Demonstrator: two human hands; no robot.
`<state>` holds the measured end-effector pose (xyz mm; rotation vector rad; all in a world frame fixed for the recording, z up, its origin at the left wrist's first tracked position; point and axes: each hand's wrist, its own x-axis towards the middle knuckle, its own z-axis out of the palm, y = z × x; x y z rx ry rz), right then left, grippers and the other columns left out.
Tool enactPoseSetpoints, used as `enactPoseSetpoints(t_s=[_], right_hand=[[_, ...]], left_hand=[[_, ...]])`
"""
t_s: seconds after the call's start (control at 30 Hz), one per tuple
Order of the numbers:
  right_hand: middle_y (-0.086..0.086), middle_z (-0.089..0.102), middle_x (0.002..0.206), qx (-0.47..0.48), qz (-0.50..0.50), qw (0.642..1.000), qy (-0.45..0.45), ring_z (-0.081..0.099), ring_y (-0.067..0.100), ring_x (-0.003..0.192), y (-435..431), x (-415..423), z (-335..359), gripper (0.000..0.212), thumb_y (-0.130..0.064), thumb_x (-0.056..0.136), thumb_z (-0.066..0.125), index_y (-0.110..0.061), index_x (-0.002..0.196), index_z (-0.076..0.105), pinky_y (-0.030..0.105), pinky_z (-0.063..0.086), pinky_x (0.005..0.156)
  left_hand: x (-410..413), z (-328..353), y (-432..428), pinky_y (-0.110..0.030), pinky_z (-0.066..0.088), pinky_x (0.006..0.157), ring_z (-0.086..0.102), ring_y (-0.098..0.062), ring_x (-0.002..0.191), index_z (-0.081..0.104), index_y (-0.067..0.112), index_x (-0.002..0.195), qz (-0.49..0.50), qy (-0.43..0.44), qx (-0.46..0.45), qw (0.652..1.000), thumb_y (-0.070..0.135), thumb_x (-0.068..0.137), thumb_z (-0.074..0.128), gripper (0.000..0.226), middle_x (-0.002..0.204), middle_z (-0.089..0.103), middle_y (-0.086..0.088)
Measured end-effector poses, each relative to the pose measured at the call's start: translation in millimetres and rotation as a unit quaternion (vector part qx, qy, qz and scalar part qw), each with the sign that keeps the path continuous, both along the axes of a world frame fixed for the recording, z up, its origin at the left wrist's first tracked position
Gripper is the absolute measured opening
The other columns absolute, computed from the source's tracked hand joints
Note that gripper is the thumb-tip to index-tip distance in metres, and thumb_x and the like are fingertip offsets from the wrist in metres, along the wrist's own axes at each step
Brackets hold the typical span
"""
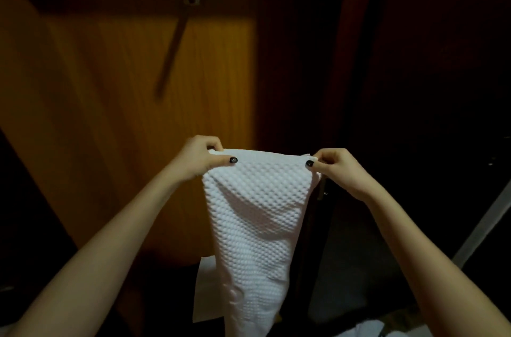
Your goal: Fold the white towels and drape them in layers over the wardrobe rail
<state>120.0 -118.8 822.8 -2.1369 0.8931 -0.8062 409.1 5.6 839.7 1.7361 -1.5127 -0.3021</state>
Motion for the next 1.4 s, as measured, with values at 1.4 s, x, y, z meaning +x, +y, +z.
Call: enactPoseSetpoints(t_s=[1.4], right_hand=[[-0.004,0.062,0.095,-0.129,-0.012,0.989,0.07,0.06,0.014,0.092,-3,19,39,0.025,-0.011,0.09,0.066,-0.016,0.114,0.064,0.024,0.046,0.073]], left_hand=[[24,-3,60,-0.014,0.031,0.055,0.045,-0.003,0.055,0.062,0.006,0.062,-0.044,0.062,0.051,0.996,0.021,0.077,0.08,0.028,0.053,0.052,0.01]])
